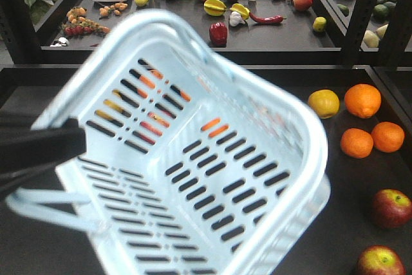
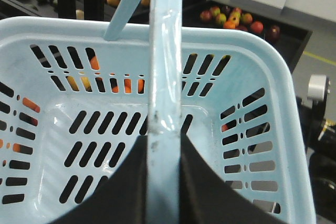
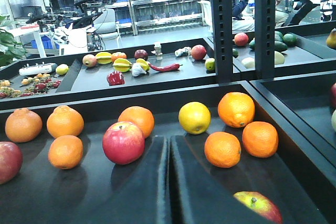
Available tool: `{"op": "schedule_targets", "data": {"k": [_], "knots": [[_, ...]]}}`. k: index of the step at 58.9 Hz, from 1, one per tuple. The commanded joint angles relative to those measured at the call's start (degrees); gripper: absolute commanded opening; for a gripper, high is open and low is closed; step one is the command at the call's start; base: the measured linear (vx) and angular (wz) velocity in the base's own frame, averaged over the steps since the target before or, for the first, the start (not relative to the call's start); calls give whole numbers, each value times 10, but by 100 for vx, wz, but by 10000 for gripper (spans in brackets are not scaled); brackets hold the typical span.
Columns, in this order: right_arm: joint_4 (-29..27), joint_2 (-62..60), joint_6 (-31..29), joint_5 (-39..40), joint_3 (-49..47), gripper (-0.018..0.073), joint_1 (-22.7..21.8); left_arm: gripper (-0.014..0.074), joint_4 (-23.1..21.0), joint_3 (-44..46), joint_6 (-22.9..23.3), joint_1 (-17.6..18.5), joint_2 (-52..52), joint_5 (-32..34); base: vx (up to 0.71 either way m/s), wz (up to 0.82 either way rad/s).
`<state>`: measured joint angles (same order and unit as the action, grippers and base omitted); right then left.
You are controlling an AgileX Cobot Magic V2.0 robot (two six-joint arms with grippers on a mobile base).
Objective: Pick three apples into basket with both arms
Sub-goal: 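Swing the basket over the table and lower it with the left gripper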
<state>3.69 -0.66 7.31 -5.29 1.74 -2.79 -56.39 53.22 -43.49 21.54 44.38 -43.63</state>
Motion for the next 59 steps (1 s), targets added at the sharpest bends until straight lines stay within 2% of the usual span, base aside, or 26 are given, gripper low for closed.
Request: {"op": "schedule_targets", "data": {"k": [1,8,17,21,24,32,49,59], "knots": [[5,-7,-5,42,6,-9,-2,-6,-60,18,-28,3,24,52,0,0],[5,-7,-5,42,6,-9,-2,-6,-94,19,-70,3,68,33,0,0],[5,-7,-5,42,6,-9,-2,-6,-165,32,-161,3,138,5,0,0],[5,-7,-5,42,6,-9,-2,-6,-174,62,-197,3,173,-19,0,0],[5,-7,-5,42,6,-9,-2,-6,-173,95,-208,3,203,-31,0,0],[5,-7,-5,42,6,-9,-2,-6,-146,180,-222,3,274,-61,0,0],[5,-7,-5,42,6,-9,-2,-6,-62,363,-221,3,449,-186,0,0],[5,-7,-5,42,6,-9,-2,-6,-37,434,-221,11,549,-188,0,0]]}}
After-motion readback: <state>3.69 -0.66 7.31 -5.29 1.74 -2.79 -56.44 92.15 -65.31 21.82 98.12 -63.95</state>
